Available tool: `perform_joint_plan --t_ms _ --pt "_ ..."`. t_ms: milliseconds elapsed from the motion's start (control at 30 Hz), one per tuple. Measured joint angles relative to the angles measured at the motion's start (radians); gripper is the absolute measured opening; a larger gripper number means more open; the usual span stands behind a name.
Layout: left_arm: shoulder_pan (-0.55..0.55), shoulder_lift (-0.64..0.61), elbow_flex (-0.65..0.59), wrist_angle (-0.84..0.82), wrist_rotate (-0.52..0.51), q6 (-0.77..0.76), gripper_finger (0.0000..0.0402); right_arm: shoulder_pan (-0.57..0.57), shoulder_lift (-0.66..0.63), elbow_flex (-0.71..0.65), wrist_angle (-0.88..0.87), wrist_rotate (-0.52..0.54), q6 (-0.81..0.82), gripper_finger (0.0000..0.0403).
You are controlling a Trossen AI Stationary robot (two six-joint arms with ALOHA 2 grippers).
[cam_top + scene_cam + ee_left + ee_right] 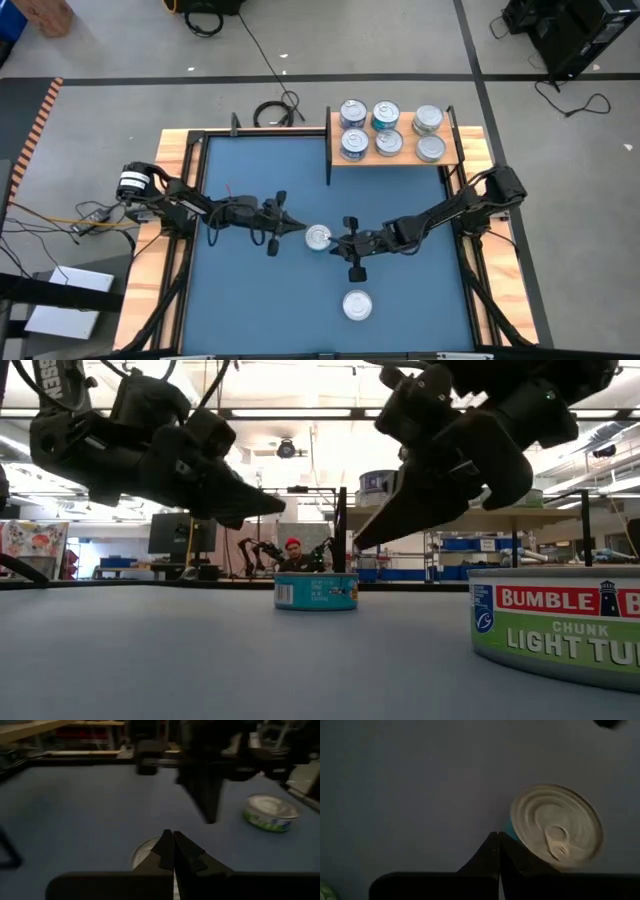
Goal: Stack canned seafood by type on shelf
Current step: Stack the light blue tuna can on top of the light blue tuna can on the shelf
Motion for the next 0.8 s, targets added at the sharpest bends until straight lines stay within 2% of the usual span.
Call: perform_joint_plan --t_ms 367,567,800 --pt "0.002 0.0 0.022 -0.162 -0.058 0.0 0.0001 -0.003 0.117 0.105 -0.052 -0.044 -0.025 0.0007" --pt "0.002 0.025 0.054 -0.216 -0.122 -0.001 0.0001 -0.019 0.14 0.114 -0.107 0.09 -0.014 0.0007" --pt "0.002 0.066 0.073 -0.274 -0.143 -0.019 0.0 -0.023 0.057 0.114 -0.274 0.214 0.056 0.0007"
